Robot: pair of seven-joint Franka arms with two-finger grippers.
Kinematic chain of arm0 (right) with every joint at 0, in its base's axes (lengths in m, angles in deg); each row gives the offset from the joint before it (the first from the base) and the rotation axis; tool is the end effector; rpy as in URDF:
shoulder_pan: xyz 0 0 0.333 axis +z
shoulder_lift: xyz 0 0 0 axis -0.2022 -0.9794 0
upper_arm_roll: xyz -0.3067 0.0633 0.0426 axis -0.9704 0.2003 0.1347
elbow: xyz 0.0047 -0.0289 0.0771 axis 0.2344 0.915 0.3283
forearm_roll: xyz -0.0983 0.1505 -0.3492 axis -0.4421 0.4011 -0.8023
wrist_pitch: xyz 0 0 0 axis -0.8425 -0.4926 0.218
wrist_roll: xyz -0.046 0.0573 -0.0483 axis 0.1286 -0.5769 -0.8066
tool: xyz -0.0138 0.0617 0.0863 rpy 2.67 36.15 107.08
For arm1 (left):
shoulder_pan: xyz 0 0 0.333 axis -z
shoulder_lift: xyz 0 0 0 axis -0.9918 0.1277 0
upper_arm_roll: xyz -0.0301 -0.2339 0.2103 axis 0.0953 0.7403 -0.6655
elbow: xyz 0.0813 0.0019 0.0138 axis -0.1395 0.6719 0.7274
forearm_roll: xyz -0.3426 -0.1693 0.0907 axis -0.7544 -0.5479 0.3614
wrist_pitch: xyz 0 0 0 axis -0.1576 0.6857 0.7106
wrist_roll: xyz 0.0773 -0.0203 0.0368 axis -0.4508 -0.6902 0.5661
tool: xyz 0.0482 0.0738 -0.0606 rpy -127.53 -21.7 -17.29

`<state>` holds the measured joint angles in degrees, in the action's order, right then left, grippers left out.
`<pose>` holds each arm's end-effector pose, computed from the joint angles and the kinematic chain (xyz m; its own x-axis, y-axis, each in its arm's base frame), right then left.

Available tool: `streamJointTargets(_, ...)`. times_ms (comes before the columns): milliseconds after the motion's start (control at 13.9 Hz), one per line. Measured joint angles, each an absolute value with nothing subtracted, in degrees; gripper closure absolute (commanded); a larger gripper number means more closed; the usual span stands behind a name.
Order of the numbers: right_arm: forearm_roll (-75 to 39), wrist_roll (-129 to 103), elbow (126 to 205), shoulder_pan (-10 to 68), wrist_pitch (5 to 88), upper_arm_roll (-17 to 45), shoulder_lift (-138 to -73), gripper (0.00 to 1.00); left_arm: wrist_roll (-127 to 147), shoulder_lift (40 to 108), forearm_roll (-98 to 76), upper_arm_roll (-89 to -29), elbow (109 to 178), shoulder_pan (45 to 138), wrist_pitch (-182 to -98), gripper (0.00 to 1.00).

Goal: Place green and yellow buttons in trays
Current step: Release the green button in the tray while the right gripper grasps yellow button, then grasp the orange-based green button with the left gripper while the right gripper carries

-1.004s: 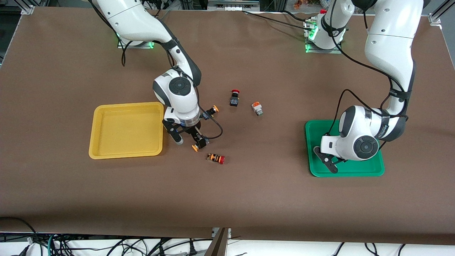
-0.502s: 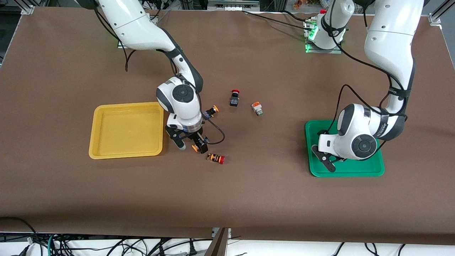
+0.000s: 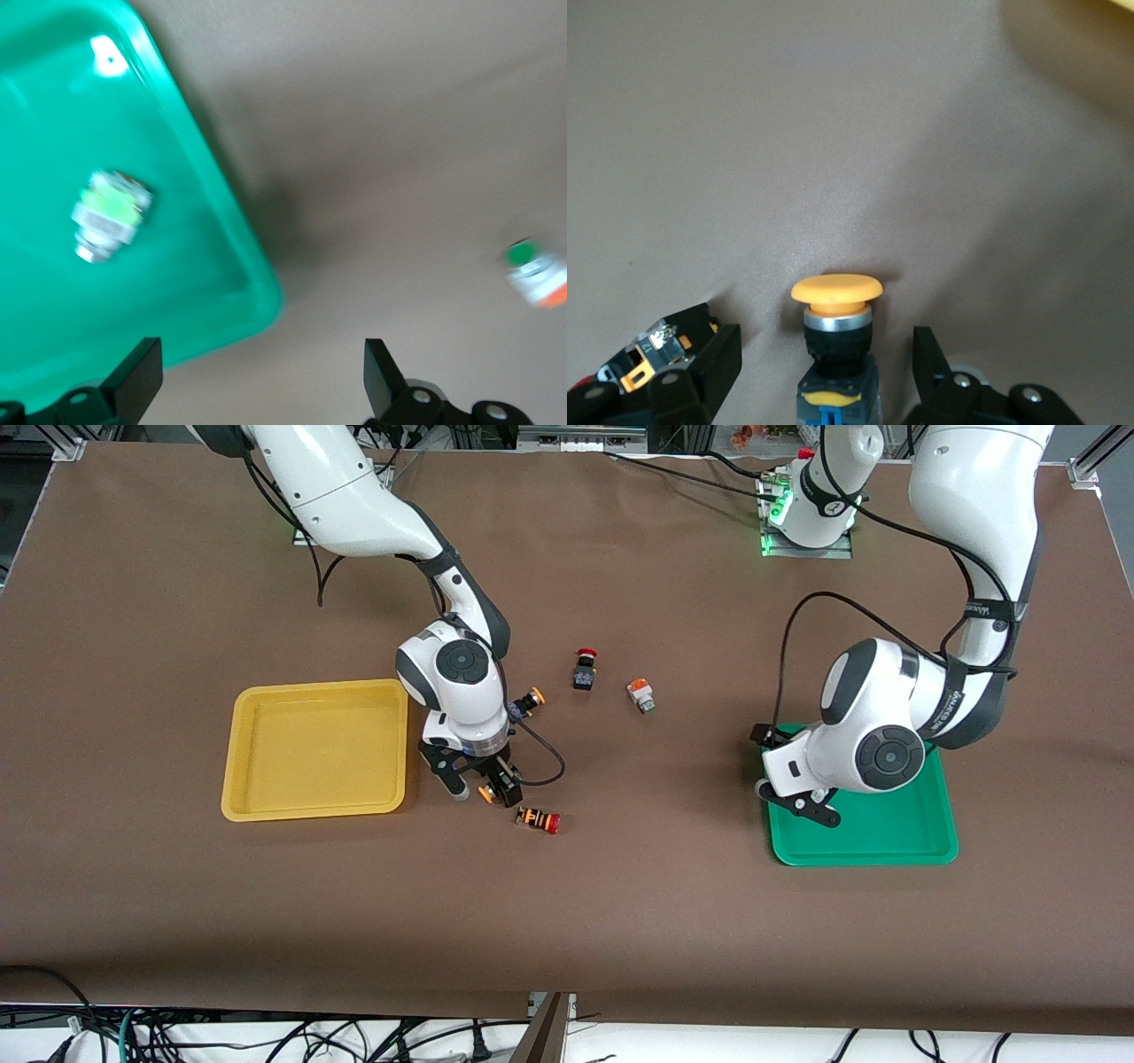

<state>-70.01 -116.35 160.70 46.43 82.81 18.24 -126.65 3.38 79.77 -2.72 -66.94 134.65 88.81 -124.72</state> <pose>0.5813 0.3977 0.1818 0.5985 -0.7860 0.1549 -0.7527 -0.6180 -0.2269 0.6283 -0.1708 0.2998 0.9023 -0.2736 -0.3332 -0.2508 -0.9617 0.1104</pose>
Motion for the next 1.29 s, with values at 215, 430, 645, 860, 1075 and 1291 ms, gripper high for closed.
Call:
streamJointTargets(215,-70.0,-116.4,160.7,46.5,84.3,18.2,-127.7,0.86,21.3,79.1,-5.6,-63.6,134.8,88.7,-123.9,0.0)
streamJointTargets(430,-70.0,-116.4,160.7,46.5,85.2,18.2,-127.9,1.0,36.0,79.1,-5.6,-58.4,136.9,89.1,-126.2,0.0)
streamJointTargets(645,-70.0,-116.3,160.4,46.3,85.6,17.7,-127.8,1.0,44.3,79.1,-5.6,-54.9,144.4,89.1,-138.0,0.0)
streamJointTargets(860,-70.0,-112.3,159.4,45.2,82.9,17.4,-126.5,1.0,49.4,79.0,-5.6,-52.4,151.1,89.0,-147.6,0.0)
streamJointTargets(1075,-69.3,-100.7,159.1,42.9,73.4,17.3,-122.2,1.0,55.8,78.9,-5.6,-49.5,154.5,89.2,-154.0,0.0)
streamJointTargets(1291,-60.5,-83.2,159.8,39.9,66.8,17.1,-117.5,1.0,58.2,78.9,-5.6,-48.4,159.3,90.7,-160.7,0.0)
